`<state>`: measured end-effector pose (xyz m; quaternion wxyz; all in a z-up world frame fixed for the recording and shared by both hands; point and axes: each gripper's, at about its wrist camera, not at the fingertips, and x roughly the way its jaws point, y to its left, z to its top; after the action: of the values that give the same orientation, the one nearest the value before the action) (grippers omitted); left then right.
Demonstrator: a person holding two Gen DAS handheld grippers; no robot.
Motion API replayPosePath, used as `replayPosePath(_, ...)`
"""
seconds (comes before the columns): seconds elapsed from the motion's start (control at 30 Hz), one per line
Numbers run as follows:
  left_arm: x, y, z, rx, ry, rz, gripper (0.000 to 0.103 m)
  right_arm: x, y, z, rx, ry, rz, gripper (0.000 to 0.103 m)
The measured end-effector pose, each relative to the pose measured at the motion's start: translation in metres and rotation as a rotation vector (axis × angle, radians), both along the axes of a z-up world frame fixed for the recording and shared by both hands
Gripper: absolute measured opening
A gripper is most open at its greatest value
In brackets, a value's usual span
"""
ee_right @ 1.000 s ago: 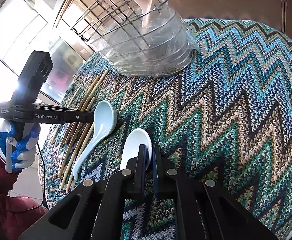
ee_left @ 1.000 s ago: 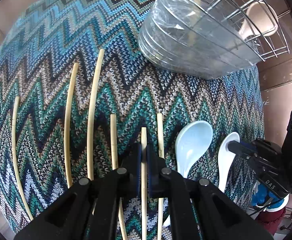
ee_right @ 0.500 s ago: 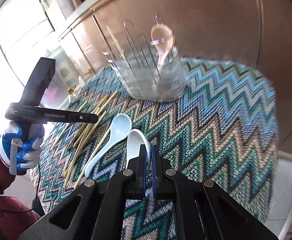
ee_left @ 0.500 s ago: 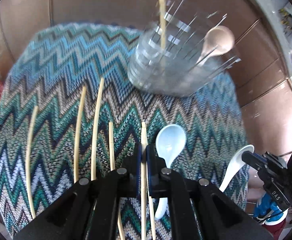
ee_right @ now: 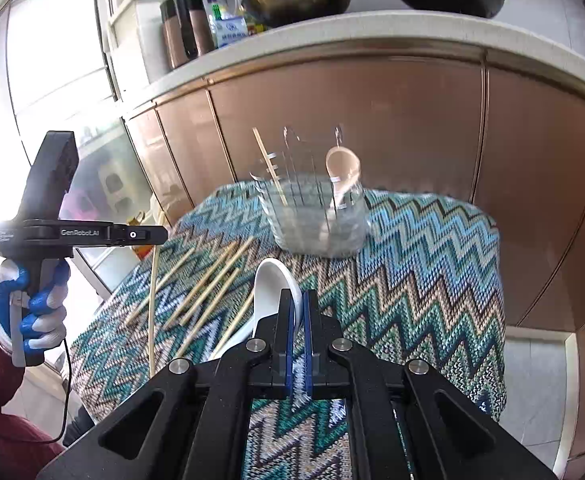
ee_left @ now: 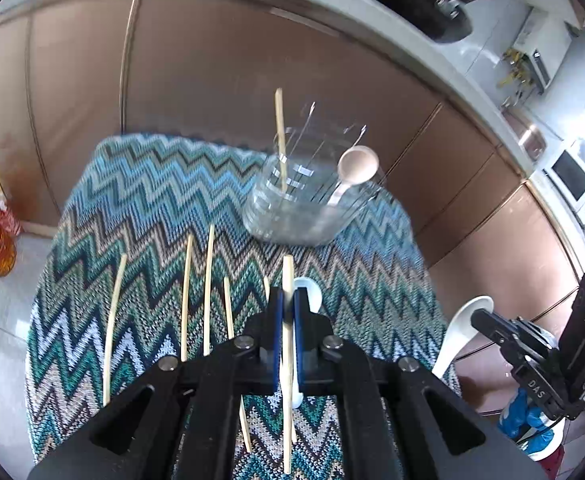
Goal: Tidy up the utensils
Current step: 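Lift both items over the wire holder while both tools open to drop them inside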
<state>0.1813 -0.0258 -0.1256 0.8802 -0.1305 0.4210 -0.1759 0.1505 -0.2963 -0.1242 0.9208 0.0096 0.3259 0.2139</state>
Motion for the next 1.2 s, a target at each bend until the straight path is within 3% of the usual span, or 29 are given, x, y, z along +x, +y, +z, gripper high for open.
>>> replayPosePath(0.37, -0.017, 0.0, 0.052, -0.014, -0.16, -0.013, 0.004, -0.004, 0.007, 0.039, 0.011, -0.118, -0.058, 0.004)
replayPosePath(0.53, 0.001, -0.009, 0.092, -0.031, -0.272, 0.004, 0.004, 0.016, 0.014, 0.068, 0.009, -0.215, -0.108, 0.004)
replayPosePath(0.77, 0.049, -0.018, 0.135, -0.054, -0.476, 0.117, 0.004, 0.068, 0.032, 0.096, -0.016, -0.34, -0.18, 0.004)
replayPosePath(1.0, 0.106, -0.037, 0.125, -0.031, -0.566, 0.23, 0.004, 0.127, 0.049, 0.081, -0.066, -0.382, -0.219, 0.004)
replayPosePath(1.2, 0.151, -0.052, 0.089, 0.01, -0.544, 0.265, 0.004, 0.162, 0.055, 0.049, -0.084, -0.363, -0.234, 0.004)
